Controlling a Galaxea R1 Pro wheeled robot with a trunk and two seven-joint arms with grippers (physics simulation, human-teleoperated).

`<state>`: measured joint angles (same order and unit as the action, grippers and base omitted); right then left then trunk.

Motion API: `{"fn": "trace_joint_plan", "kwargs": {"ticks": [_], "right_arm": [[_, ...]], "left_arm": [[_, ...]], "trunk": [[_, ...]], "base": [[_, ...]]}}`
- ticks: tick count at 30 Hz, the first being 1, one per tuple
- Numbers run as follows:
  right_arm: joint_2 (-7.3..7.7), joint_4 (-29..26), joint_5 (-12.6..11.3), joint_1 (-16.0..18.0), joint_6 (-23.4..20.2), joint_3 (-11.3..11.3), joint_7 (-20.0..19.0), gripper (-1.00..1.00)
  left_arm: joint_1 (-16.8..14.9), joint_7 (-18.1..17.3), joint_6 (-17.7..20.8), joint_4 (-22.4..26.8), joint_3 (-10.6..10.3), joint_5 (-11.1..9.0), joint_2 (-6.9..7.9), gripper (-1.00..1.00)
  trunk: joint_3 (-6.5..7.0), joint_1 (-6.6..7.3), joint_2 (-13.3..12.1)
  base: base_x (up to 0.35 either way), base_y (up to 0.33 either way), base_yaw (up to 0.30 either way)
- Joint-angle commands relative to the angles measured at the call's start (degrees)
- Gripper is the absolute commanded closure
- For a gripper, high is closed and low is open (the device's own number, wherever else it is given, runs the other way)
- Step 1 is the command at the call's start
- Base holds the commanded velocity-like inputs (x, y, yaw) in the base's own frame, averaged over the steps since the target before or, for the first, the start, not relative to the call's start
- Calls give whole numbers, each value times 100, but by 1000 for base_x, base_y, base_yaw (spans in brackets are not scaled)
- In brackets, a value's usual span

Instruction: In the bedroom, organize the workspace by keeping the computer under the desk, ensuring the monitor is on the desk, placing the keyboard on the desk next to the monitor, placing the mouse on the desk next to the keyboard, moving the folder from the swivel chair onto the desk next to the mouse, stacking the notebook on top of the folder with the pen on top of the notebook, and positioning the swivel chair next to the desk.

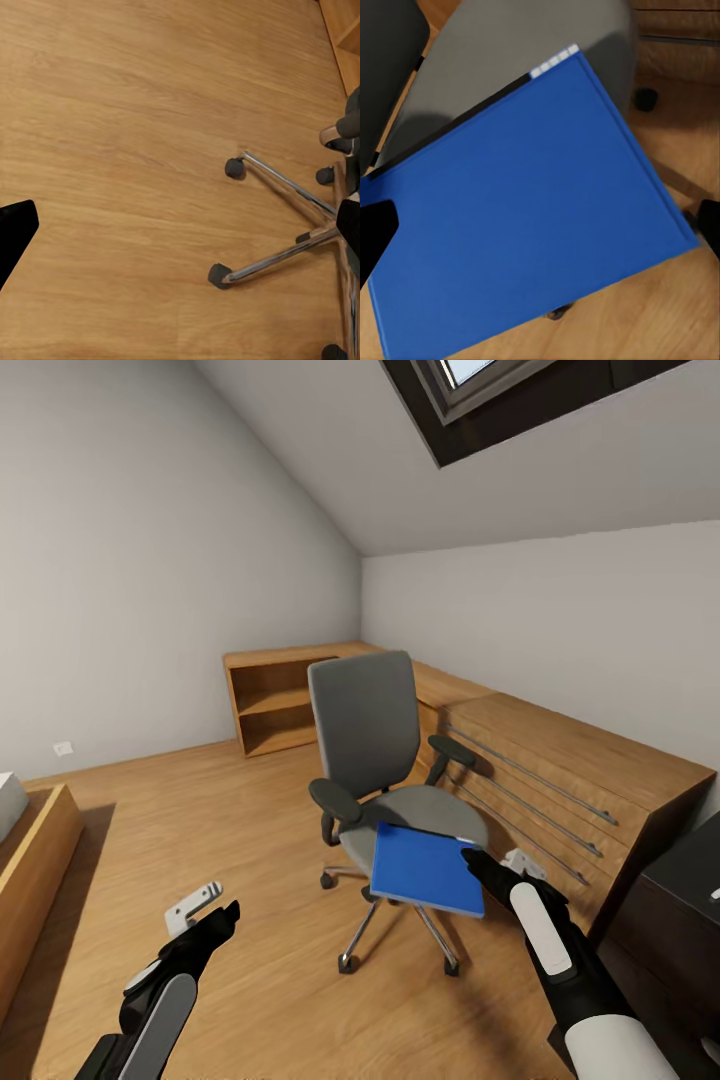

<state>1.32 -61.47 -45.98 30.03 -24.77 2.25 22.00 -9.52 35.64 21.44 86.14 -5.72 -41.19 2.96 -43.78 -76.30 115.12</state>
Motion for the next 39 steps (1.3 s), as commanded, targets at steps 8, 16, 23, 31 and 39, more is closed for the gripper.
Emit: {"fn": "trace_joint_plan", "kwargs": {"ticks": [8,16,23,31,39], "right_arm": [[42,3,-52,8,22,256,38,-100],[197,21,-178,-2,-166,993,-363,-100],[616,489,-1075,-94,-627,1148,-1634,-100],[730,582,-1402,-102,-834,1163,-1875,-100],[790,616,-1422,-103,-940,1172,-2047,-100]], "left_arm": [[-4,56,9,-7,-15,-52,3,-100],[-5,53,9,-9,-9,-47,3,-100],[-6,49,9,-9,-8,-50,3,-100],[-5,48,12,-9,-8,-55,3,-100],[-5,48,15,-9,-2,-54,3,-100]], "trunk": [[-150,-176,325],[-294,-351,646],[-419,-505,927],[-563,-681,1248],[-707,-856,1569]], "base": [[0,0,0],[0,0,0],[0,0,0],[0,0,0],[0,0,0]]}}
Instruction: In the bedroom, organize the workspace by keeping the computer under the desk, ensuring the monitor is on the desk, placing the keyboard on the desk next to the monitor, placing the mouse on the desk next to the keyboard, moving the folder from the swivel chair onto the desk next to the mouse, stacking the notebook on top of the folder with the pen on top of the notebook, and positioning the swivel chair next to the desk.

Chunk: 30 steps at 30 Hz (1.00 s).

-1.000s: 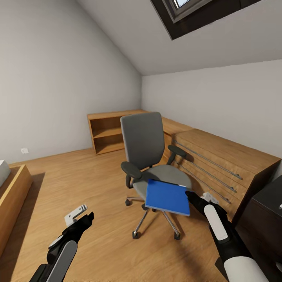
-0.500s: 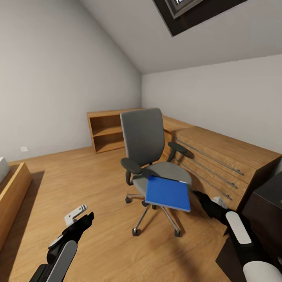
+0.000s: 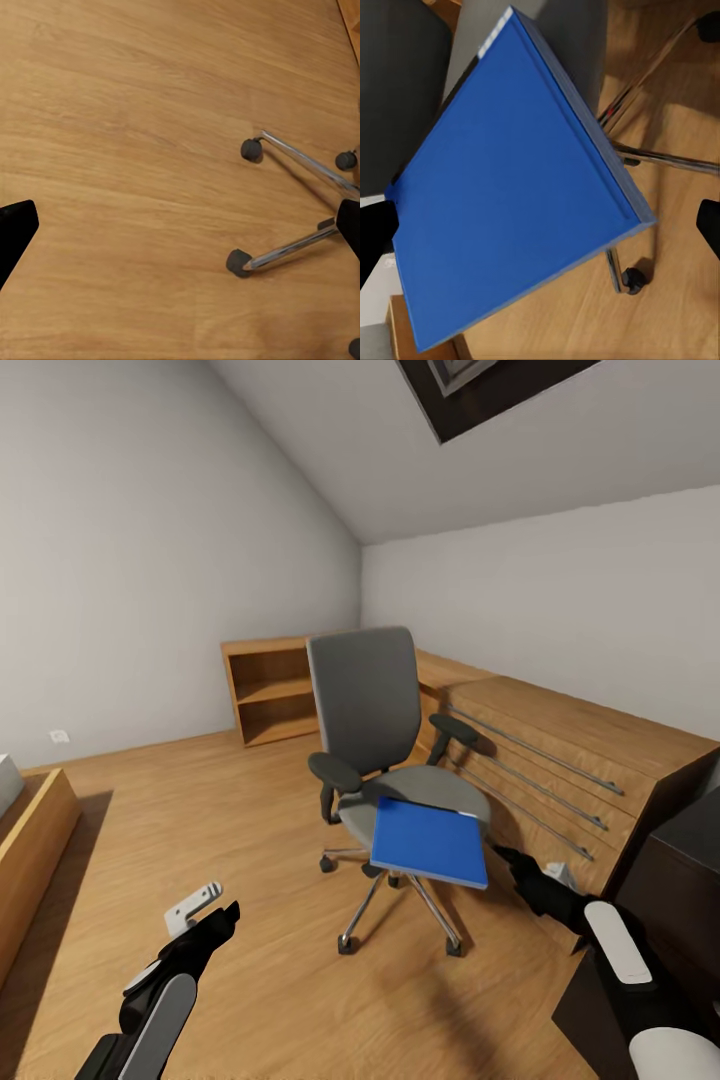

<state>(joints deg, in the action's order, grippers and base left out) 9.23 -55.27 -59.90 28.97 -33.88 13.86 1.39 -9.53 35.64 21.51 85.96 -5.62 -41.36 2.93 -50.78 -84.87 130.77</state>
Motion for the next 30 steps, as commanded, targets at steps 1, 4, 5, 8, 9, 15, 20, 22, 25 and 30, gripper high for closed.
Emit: {"fn": "trace_joint_plan", "kwargs": {"ticks": [1,4,5,8,9,15,20,22,25,30], "right_arm": [[4,-1,-30,4,-33,11,10,-100],[10,-1,-35,3,-42,11,1,-100],[11,-1,-36,2,-43,11,-4,-100],[20,-1,-43,-15,-63,11,-71,-100],[27,-1,-45,-26,-98,11,-162,-100],[278,-1,-69,-113,-832,11,-1636,-100],[408,1,-81,-140,-1078,11,-2216,-100],[426,5,-83,-144,-1109,11,-2292,-100],[436,7,-83,-145,-1124,11,-2331,-100],[435,7,-83,-146,-1123,11,-2342,-100]], "left_arm": [[-4,48,10,8,-12,-38,6,-100],[-3,48,10,8,-16,-38,6,-100],[-3,48,8,8,-16,-39,6,-100],[-1,48,9,8,-17,-39,6,-100],[-2,48,10,8,-17,-39,6,-100],[0,35,14,14,-27,-39,1,-100],[-2,32,26,16,-37,-39,-2,-100],[-4,31,28,17,-46,-39,-3,-100],[-3,31,28,17,-66,-39,-3,-100],[-2,31,29,17,-77,-39,-3,-100]], "trunk": [[-24,-22,44],[-78,-87,164],[-96,-109,205],[-150,-175,325],[-168,-197,365],[-276,-329,606],[-365,-439,806],[-401,-483,886],[-455,-549,1007],[-545,-658,1207]], "base": [[0,0,0],[0,0,0],[0,0,0],[0,0,0],[0,0,0],[0,0,0],[0,0,0],[0,0,0],[0,0,0],[0,0,0]]}}
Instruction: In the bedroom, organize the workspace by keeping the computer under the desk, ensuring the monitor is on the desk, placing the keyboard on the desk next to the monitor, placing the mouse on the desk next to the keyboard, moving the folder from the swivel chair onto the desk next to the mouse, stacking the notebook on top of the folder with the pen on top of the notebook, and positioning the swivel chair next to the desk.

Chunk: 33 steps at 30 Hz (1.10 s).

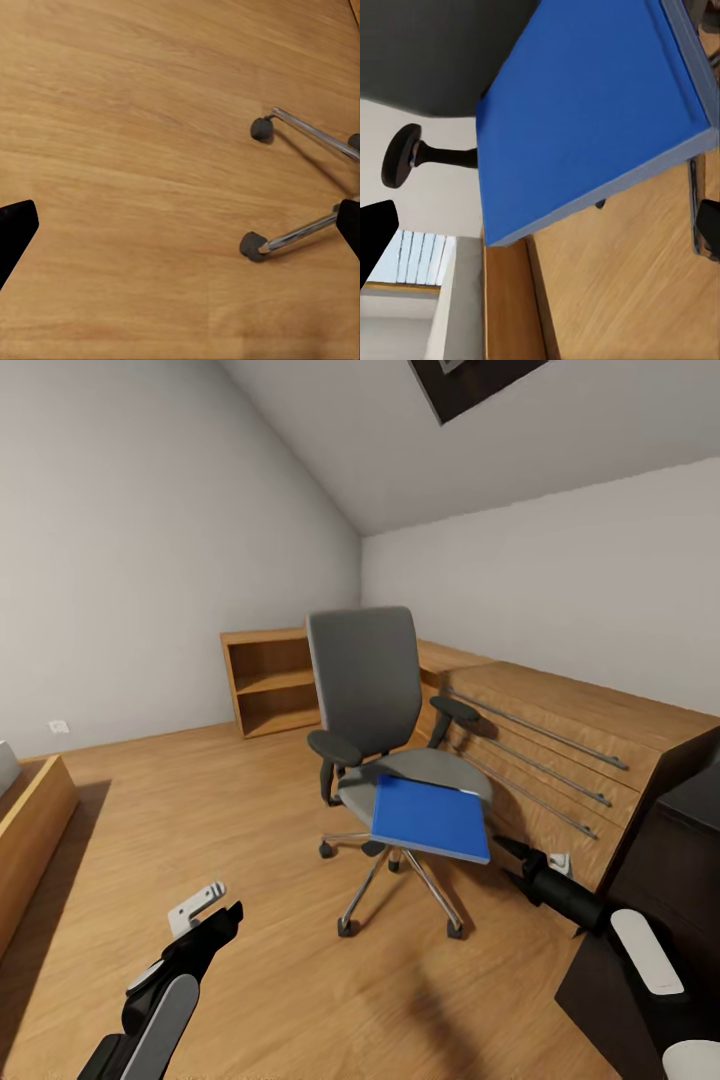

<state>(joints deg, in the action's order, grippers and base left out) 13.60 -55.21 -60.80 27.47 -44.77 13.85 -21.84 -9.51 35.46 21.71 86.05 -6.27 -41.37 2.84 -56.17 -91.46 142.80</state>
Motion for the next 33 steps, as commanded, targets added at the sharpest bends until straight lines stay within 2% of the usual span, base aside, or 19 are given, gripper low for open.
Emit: {"fn": "trace_joint_plan", "kwargs": {"ticks": [1,19,23,31,33], "right_arm": [[-4,-1,7,4,-32,13,-23,-100],[-7,1,7,4,-32,13,-41,-100],[-7,30,5,4,-29,13,-46,-100],[-7,123,0,4,-16,13,-93,-100],[-7,128,-1,4,-15,13,-97,-100]], "left_arm": [[-4,48,8,8,-13,-38,6,-100],[-4,40,16,8,-20,-38,4,-100],[-6,40,17,8,-18,-36,-38,-100],[-3,40,25,8,-15,-31,-97,-100],[-3,40,25,8,-18,-30,-103,-100]], "trunk": [[-24,-21,44],[-423,-68,68],[-512,-78,73],[-512,-78,73],[-556,-83,76]], "base": [[0,0,0],[0,0,0],[0,0,0],[0,0,0],[0,0,0]]}}
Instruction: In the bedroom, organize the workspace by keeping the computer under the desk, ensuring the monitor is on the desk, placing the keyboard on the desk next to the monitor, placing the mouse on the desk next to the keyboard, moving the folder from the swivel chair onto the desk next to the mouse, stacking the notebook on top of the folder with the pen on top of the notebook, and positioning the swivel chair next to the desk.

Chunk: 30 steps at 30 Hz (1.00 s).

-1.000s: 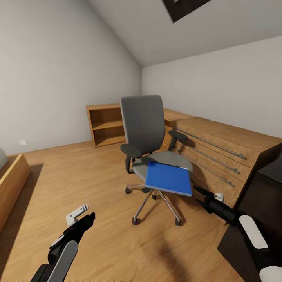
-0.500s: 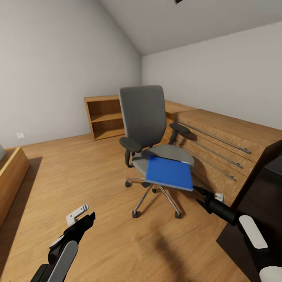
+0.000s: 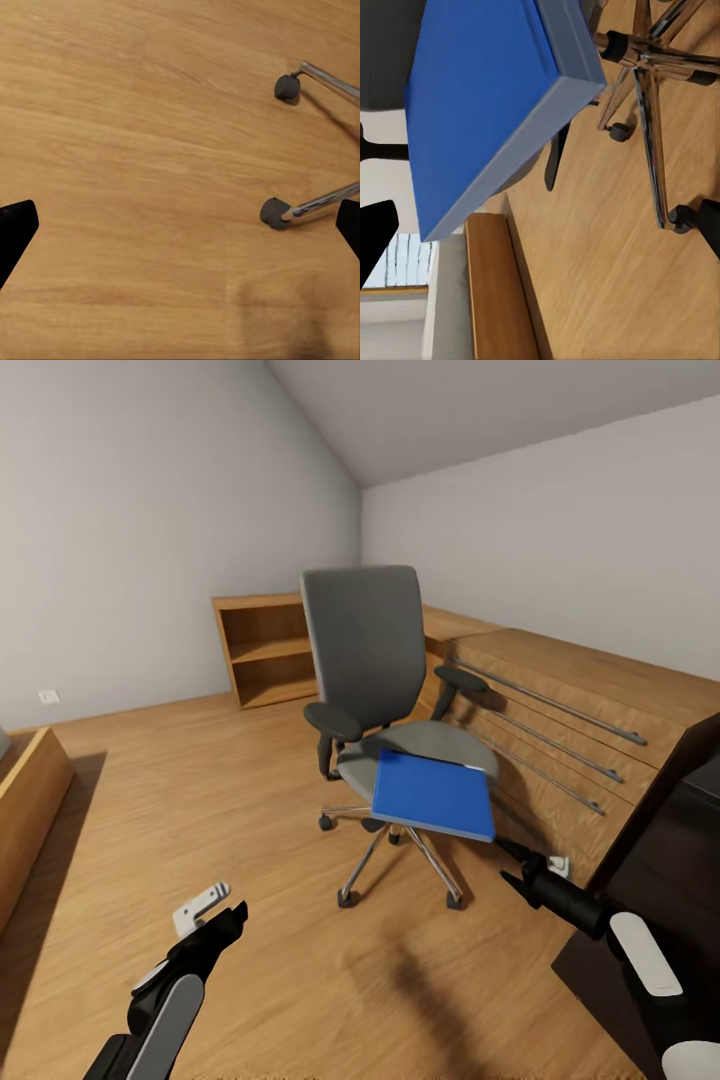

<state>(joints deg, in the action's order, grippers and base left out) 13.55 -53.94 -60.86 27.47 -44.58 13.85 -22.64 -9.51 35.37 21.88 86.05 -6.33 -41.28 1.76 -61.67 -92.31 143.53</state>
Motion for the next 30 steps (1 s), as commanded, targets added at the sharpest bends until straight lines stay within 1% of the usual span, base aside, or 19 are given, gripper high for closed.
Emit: {"fn": "trace_joint_plan", "kwargs": {"ticks": [1,14,30], "right_arm": [[-2,2,5,4,-34,13,-18,-100],[-2,6,12,4,-25,13,-21,-100],[2,6,12,4,-24,13,-21,-100]], "left_arm": [[-4,49,9,10,-13,-38,4,-100],[-5,49,9,17,-16,-38,0,-100],[-6,18,18,11,-23,-40,0,-100]], "trunk": [[-28,-1,4],[-316,-35,21],[-316,-35,21]], "base": [[0,0,0],[0,0,0],[15,0,0]]}}
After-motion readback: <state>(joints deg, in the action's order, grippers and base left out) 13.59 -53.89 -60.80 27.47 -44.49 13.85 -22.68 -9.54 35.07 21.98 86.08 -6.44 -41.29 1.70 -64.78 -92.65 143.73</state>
